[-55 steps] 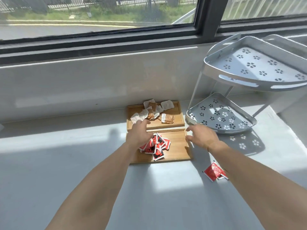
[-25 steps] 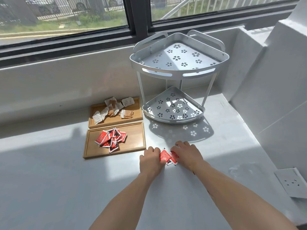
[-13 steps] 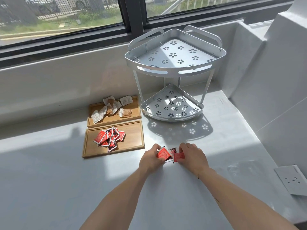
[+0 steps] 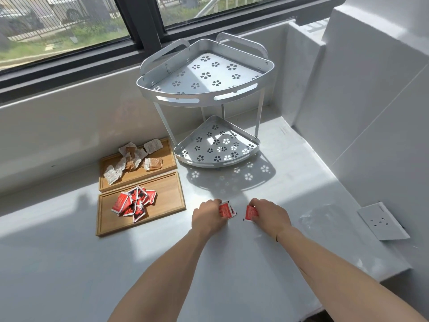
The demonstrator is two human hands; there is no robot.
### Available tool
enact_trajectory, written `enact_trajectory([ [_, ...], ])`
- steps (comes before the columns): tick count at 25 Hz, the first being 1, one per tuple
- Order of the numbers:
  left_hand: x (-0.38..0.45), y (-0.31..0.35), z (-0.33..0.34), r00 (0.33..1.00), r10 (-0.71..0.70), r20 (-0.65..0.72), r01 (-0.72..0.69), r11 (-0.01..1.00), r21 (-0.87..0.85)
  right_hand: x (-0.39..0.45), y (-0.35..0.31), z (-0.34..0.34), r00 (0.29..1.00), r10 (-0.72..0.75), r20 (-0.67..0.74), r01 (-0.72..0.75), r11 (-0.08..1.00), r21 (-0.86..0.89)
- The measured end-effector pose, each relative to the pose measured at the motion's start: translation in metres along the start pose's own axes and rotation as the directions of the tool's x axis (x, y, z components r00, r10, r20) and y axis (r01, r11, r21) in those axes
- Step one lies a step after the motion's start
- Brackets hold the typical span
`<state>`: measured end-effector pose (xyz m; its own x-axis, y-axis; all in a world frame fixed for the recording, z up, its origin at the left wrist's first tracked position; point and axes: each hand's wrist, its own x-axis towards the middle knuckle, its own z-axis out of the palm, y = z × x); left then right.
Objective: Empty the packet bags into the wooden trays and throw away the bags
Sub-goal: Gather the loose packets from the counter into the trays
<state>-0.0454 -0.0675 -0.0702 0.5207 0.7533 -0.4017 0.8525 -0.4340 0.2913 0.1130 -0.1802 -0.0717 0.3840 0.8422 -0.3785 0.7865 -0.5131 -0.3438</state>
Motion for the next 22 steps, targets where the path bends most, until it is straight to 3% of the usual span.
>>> enact_trajectory([
  [2,-0.004,-0.001,0.009,0.995,0.031,-0.092,-0.025,0.998,0.063,-0.002,-0.001,0.003,1.0,0.004,-0.016,-0.004,1.0,0.001],
  [7,-0.012,-0.008,0.014,0.968,0.055,-0.245,-0.049,0.998,0.03,-0.003,-0.003,0.005,0.999,0.0,-0.034,-0.001,1.0,-0.022],
  [18,-0.059,-0.102,-0.004,0.998,-0.043,0.055,0.052,0.983,-0.176,0.008,-0.08,0.027,0.99,-0.121,0.079,0.128,0.986,-0.102],
  [22,-0.075,-0.159,-0.023,0.996,-0.077,0.052,0.086,0.978,-0.19,0.017,-0.131,0.043,0.967,-0.206,0.15,0.222,0.97,-0.098],
])
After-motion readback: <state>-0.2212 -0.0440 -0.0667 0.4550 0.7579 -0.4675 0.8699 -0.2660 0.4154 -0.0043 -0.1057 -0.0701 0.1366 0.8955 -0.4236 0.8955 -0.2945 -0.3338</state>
